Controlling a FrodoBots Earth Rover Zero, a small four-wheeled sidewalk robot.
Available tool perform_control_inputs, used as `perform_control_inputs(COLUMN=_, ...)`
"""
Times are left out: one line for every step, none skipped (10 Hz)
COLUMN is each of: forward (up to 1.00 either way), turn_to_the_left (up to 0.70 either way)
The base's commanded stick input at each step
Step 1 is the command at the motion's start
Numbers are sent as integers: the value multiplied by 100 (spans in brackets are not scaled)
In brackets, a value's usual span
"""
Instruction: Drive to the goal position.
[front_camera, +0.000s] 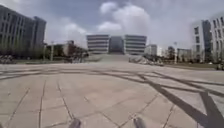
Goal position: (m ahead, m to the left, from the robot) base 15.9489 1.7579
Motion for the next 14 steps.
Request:
perform_control_inputs(forward=100, turn_to_the_left=0)
perform_control_inputs(forward=100, turn_to_the_left=0)
perform_control_inputs(forward=100, turn_to_the_left=0)
perform_control_inputs(forward=100, turn_to_the_left=0)
perform_control_inputs(forward=100, turn_to_the_left=0)
perform_control_inputs(forward=100, turn_to_the_left=0)
perform_control_inputs(forward=100, turn_to_the_left=0)
perform_control_inputs(forward=100, turn_to_the_left=0)
perform_control_inputs(forward=100, turn_to_the_left=-5)
perform_control_inputs(forward=100, turn_to_the_left=-26)
perform_control_inputs(forward=100, turn_to_the_left=-34)
perform_control_inputs(forward=100, turn_to_the_left=-15)
perform_control_inputs(forward=100, turn_to_the_left=-9)
perform_control_inputs(forward=100, turn_to_the_left=-40)
